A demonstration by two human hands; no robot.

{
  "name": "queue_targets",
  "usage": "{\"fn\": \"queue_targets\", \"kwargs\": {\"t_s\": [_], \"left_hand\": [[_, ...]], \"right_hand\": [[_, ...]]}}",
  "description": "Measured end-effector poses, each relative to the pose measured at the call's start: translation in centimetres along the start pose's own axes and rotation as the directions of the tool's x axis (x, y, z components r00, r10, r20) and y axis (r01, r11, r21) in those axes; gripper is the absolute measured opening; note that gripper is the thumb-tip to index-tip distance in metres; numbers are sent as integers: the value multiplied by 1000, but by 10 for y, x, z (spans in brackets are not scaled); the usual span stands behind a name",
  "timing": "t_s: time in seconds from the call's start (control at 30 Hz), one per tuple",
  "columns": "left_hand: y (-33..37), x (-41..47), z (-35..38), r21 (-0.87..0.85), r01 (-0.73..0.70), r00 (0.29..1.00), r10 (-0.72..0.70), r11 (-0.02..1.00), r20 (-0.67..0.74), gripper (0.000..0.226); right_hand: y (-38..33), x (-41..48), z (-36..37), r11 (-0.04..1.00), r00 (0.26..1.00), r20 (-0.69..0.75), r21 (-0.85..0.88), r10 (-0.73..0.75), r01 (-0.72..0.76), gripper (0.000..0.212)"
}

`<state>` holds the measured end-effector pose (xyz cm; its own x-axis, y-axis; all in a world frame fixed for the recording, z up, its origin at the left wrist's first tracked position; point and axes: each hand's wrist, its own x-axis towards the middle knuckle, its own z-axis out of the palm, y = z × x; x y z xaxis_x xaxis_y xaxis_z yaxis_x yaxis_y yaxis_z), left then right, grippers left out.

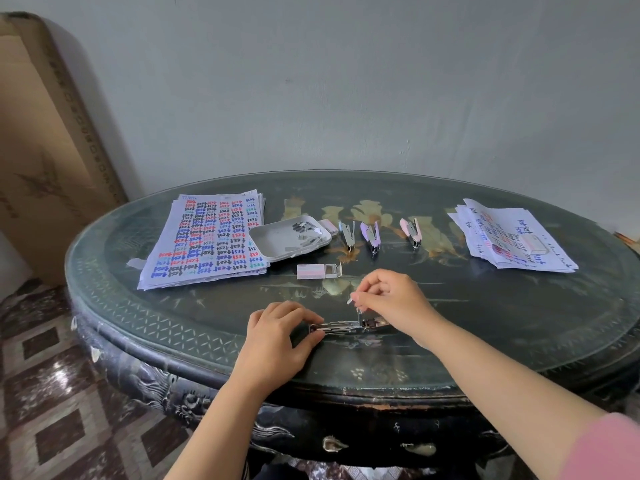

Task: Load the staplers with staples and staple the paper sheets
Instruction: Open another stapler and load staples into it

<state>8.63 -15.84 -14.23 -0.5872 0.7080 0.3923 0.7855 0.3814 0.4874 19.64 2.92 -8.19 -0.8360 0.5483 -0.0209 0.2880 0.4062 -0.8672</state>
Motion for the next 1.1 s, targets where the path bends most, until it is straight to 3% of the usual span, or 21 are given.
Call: {"fn": "queue_targets", "kwargs": {"t_s": [0.13, 0.27, 0.37, 0.43, 0.5, 0.57, 0.63, 0.8, 0.9, 1.1], "left_hand": [[1, 3, -1, -100, 23, 999, -25, 995, -24, 29], [-1, 10, -10, -275, 139, 987, -156, 952, -44, 18], [-14, 20, -20, 23, 209, 975, -206, 978, -86, 30], [-26, 26, -24, 233, 278, 961, -269, 932, -70, 42], [-38, 28, -22, 340, 310, 948, -316, 888, -40, 57], [-45, 27, -17, 356, 326, 941, -338, 876, -29, 68], [-48, 26, -12, 357, 336, 939, -340, 872, -53, 73], [-53, 29, -8, 396, 337, 940, -329, 854, -92, 61], [-54, 28, -8, 402, 346, 937, -335, 848, -100, 58], [-53, 29, -9, 418, 343, 937, -337, 841, -90, 60]], "right_hand": [[-5, 10, 2, 1000, 1000, 3, 1, 6, -6, 5], [-13, 35, 6, 1000, 1000, -15, -4, -12, 12, 5], [-24, 60, 13, 999, 998, -52, -43, -34, 32, 6], [-31, 80, 19, 987, 994, -82, -147, -70, 57, 9], [-38, 101, 25, 969, 989, -110, -238, -95, 66, 19], [-41, 121, 33, 964, 988, -122, -259, -94, 60, 25], [-45, 137, 41, 969, 991, -107, -240, -84, 56, 17], [-45, 170, 64, 958, 992, -21, -266, -121, 112, 8], [-37, 182, 73, 916, 991, 41, -378, -131, 136, 9], [-40, 168, 40, 903, 990, 20, -406, -142, 138, 16]]}}
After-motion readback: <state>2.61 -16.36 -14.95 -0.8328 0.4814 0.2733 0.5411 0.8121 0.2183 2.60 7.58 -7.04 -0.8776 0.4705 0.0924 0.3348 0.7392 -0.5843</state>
